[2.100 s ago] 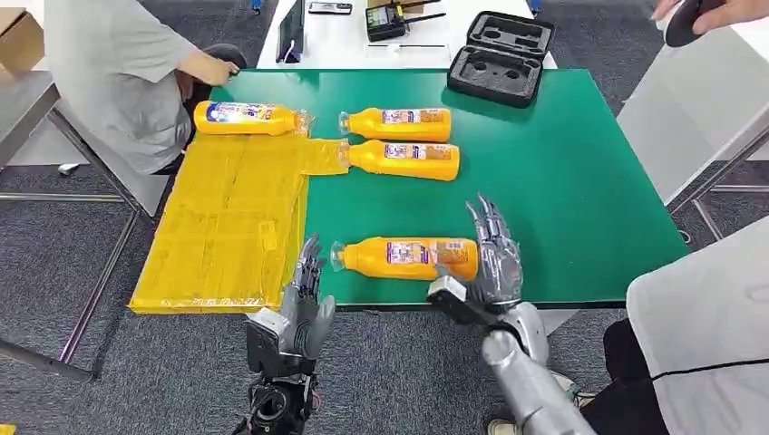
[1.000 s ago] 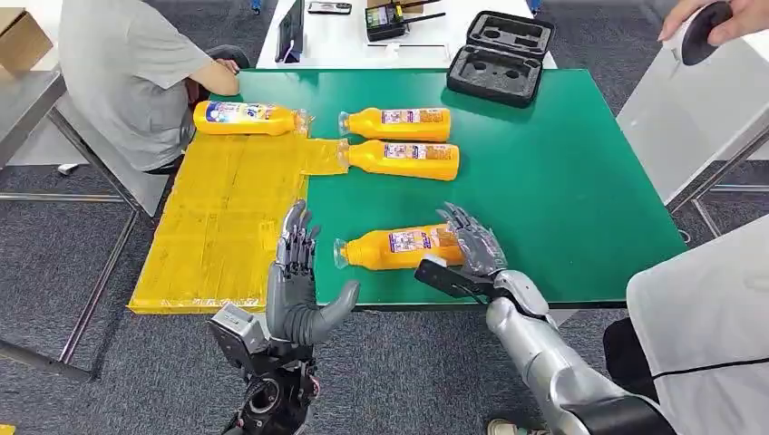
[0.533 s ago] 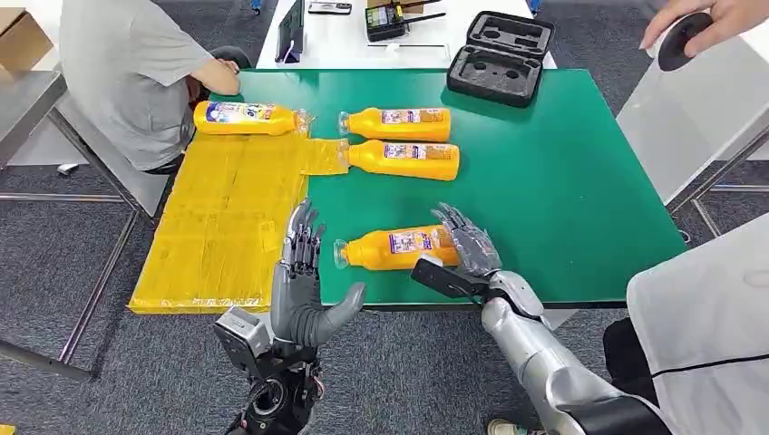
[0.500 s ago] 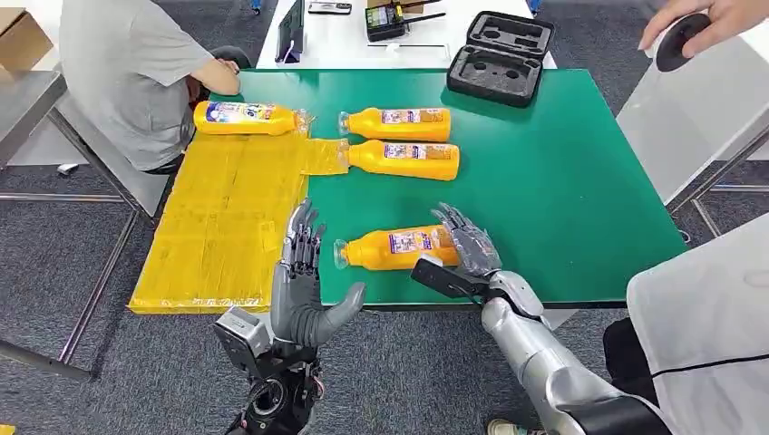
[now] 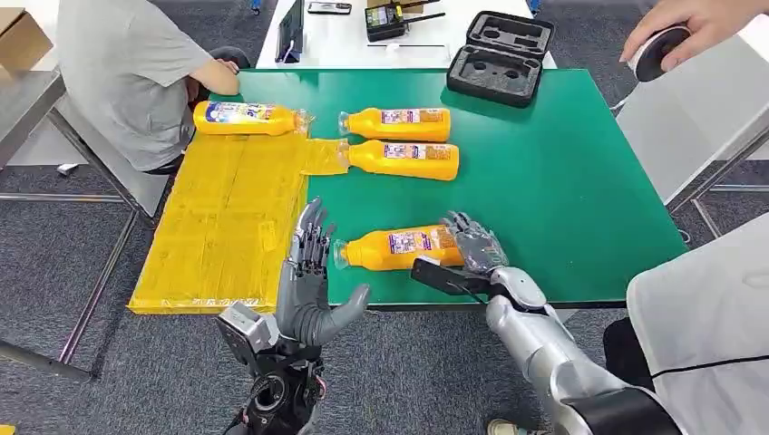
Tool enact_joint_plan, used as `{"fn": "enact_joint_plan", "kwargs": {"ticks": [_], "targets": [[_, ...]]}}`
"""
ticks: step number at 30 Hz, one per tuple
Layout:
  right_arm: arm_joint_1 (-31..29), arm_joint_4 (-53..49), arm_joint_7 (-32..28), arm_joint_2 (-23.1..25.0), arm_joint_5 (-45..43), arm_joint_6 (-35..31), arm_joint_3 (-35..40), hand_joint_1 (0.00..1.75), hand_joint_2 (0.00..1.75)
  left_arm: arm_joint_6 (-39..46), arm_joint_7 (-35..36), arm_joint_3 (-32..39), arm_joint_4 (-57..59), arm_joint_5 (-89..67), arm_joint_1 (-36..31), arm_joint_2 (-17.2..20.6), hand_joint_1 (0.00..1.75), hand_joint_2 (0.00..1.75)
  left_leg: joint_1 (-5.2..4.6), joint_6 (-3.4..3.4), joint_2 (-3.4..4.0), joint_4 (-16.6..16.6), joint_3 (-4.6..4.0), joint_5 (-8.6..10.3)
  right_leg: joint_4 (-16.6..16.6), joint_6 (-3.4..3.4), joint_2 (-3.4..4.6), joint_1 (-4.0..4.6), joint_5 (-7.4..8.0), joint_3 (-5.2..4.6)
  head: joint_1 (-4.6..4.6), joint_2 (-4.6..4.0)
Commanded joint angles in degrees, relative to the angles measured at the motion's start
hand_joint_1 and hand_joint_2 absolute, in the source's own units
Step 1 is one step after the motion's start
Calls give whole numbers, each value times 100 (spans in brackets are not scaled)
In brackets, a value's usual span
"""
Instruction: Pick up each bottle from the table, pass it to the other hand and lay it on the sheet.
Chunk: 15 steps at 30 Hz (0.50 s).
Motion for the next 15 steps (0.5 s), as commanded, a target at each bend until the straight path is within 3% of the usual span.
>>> {"fn": "enact_joint_plan", "kwargs": {"ticks": [1, 8, 12, 13, 14, 15], "targets": [[-402, 499, 127, -71, 137, 123, 401, 0, 175, -27, 17, -81, 464, 11, -226, -19, 0, 175, 7, -12, -2, 1, 16, -7, -1, -12, -4, 7, -7, 18, 0, 0], [-435, 513, 156, -61, 194, 156, 450, 0, 175, -26, 17, -79, 464, 12, -224, -17, 0, 175, 8, -14, 0, 3, 18, -9, -1, -14, -1, 8, -8, 21, 0, 0], [-541, 702, 307, -55, 72, 787, 335, 0, 175, -72, 17, -74, 519, 24, -243, -39, 0, 175, 4, -9, -1, 0, 10, -4, 0, -9, -2, 4, -4, 11, 2, 0], [-552, 737, 212, -83, -57, 1052, 232, 150, 175, -100, 17, -78, 541, 28, -256, -40, 0, 175, 4, -9, -3, -1, 12, -3, -1, -9, -4, 4, -4, 13, 0, 0], [-554, 744, 228, -96, -59, 1099, 229, 171, 175, -103, 17, -78, 538, 30, -252, -37, 0, 175, 8, -12, -5, 2, 15, -6, -1, -12, -6, 8, -6, 18, 2, 0], [-539, 738, 235, -131, -61, 1231, 228, 175, 175, -88, 17, -75, 542, 23, -255, -42, 0, 175, 5, -11, -7, -1, 13, -2, -3, -7, -9, 5, -4, 15, 0, 0]]}}
